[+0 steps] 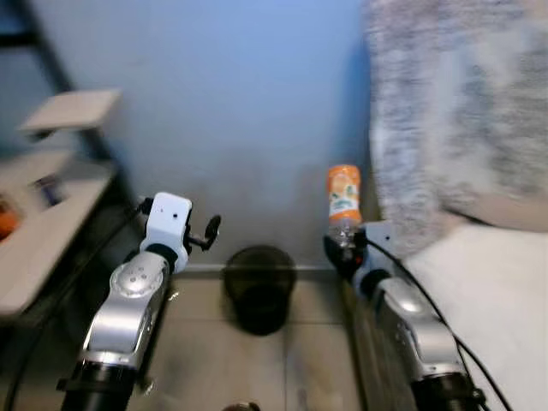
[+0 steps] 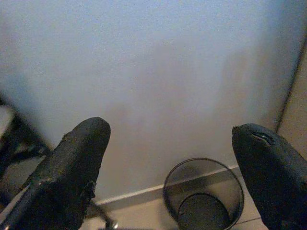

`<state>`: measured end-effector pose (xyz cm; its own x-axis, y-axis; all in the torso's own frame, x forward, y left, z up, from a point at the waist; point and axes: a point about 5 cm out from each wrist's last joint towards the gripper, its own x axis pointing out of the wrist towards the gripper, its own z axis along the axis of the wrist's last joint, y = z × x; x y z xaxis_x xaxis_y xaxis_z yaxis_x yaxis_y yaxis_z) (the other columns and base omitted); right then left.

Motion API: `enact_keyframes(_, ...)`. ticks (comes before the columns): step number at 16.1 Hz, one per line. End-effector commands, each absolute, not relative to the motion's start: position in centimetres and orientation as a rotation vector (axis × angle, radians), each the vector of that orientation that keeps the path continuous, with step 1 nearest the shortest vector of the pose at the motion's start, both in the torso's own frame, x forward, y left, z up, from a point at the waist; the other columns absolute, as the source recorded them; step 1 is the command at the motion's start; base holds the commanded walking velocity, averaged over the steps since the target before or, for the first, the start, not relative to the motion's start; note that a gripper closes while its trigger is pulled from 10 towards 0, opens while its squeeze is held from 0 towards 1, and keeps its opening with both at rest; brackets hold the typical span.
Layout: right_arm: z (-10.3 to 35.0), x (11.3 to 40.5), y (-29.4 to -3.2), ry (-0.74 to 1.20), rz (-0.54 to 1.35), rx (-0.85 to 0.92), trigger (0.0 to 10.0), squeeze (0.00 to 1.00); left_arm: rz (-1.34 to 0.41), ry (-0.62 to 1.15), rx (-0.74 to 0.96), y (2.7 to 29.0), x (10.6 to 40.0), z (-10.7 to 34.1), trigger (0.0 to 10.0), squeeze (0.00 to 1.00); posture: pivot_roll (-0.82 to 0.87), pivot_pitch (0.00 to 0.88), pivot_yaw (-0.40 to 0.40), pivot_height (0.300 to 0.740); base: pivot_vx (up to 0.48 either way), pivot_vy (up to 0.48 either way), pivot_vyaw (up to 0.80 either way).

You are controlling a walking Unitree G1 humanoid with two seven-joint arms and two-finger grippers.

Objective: Clean up the room

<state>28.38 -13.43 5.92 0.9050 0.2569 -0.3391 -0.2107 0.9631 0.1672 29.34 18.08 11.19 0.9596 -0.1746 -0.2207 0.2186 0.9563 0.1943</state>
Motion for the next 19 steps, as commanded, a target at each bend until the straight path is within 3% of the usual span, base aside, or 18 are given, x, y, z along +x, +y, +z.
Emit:
enact_keyframes(1,5.8,28.48,-13.47,0.38,0.221,0.119,10.0,0.0,-0.201,0.197,0.235,18.23,29.46,11.42,10.0,0.0,-0.02,0.0,0.037,0.74,0.0,0.0,0.0)
enact_keyframes(5,5.52,28.79,-13.47,0.368,0.17,0.012,10.0,0.0,-0.216,0.199,0.239,18.23,29.41,11.37,10.0,0.0,-0.02,0.0,0.036,0.74,0.192,0.0,0.0)
enact_keyframes(19,5.31,29.03,-13.12,0.363,0.168,0.021,10.0,0.0,-0.246,0.2,0.238,18.18,29.34,11.29,10.0,0.0,-0.02,0.0,0.035,0.74,0.338,0.0,0.0)
